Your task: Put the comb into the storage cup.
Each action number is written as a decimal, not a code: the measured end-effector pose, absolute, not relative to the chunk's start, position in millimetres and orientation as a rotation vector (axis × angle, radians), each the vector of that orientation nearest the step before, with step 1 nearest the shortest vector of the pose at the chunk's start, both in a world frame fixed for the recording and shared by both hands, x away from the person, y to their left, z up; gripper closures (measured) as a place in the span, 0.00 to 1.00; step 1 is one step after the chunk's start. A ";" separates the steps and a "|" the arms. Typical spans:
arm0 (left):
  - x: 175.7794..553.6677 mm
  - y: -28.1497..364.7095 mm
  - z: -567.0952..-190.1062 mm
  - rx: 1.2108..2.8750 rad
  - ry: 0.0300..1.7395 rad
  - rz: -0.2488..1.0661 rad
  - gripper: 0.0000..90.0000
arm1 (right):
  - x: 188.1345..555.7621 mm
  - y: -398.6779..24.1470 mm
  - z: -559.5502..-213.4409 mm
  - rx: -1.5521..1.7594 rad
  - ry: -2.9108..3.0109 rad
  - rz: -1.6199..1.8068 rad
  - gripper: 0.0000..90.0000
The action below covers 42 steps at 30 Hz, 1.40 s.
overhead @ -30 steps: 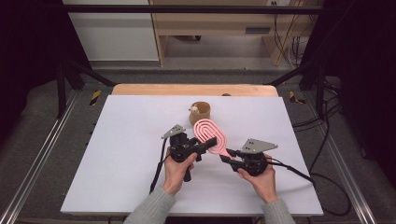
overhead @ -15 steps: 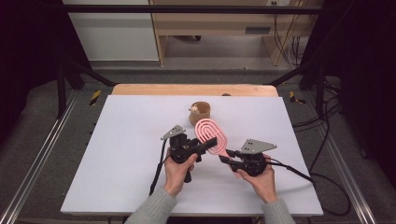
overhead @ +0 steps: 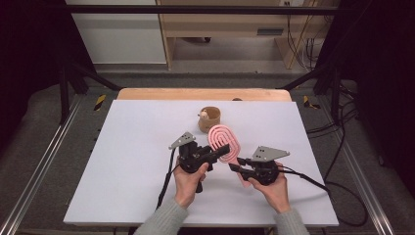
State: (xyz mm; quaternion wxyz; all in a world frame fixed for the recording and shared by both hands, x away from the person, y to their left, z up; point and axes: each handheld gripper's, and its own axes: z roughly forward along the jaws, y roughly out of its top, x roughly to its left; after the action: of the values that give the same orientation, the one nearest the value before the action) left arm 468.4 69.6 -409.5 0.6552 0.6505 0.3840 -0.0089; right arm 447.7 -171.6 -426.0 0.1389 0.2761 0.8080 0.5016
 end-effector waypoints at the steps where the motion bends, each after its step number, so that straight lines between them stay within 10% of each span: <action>1: 467.7 68.8 -408.9 1.477 0.870 -0.016 0.69 | 447.8 -171.6 -426.1 0.796 2.338 1.449 0.79; 25: 469.6 73.8 -398.5 1.511 0.857 0.095 0.70 | 446.1 -177.4 -420.5 0.808 2.335 1.516 0.68; 42: 477.0 99.1 -385.2 1.504 0.875 0.167 0.70 | 450.6 -206.0 -423.3 0.898 2.228 1.537 0.27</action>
State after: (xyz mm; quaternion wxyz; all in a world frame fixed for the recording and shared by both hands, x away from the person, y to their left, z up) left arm 477.0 99.1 -385.2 0.6417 0.6599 0.3839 0.0734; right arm 450.6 -206.0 -423.3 0.1446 0.3116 0.7731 0.5332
